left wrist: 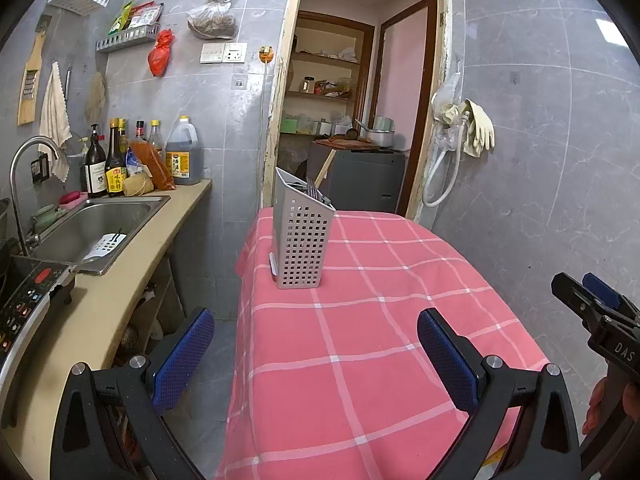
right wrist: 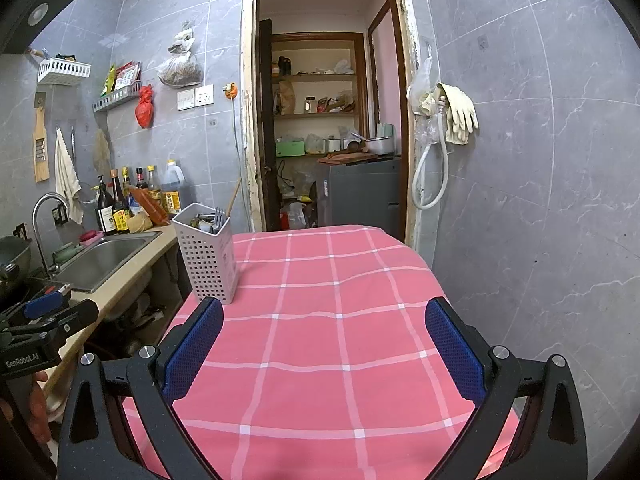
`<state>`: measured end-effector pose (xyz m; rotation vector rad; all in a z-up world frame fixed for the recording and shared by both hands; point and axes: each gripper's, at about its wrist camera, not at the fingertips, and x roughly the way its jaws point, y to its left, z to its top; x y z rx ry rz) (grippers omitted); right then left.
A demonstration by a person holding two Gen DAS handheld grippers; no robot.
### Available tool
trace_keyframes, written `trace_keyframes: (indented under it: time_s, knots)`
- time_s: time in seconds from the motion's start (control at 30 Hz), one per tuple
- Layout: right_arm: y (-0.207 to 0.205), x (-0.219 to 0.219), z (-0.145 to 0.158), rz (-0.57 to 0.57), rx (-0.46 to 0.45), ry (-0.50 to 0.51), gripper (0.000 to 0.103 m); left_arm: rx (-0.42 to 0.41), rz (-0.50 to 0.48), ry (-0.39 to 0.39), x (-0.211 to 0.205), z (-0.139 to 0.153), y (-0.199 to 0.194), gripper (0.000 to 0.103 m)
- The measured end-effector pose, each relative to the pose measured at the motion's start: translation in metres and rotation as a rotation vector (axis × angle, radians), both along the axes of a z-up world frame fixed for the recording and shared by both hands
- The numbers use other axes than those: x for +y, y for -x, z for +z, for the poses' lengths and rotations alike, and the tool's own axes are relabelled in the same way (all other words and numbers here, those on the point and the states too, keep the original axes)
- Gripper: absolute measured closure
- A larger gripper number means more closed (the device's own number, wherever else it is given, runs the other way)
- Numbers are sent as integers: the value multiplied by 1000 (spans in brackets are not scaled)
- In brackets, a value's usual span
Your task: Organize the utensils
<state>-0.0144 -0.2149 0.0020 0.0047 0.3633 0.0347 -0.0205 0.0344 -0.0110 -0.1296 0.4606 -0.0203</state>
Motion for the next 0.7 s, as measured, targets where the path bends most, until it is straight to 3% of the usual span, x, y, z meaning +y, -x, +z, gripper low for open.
trace_keyframes:
  time_s: [0.7]
  knots:
    - [0, -1, -1, 1, 2, -4, 4, 2, 1, -1, -2, 0, 0, 1]
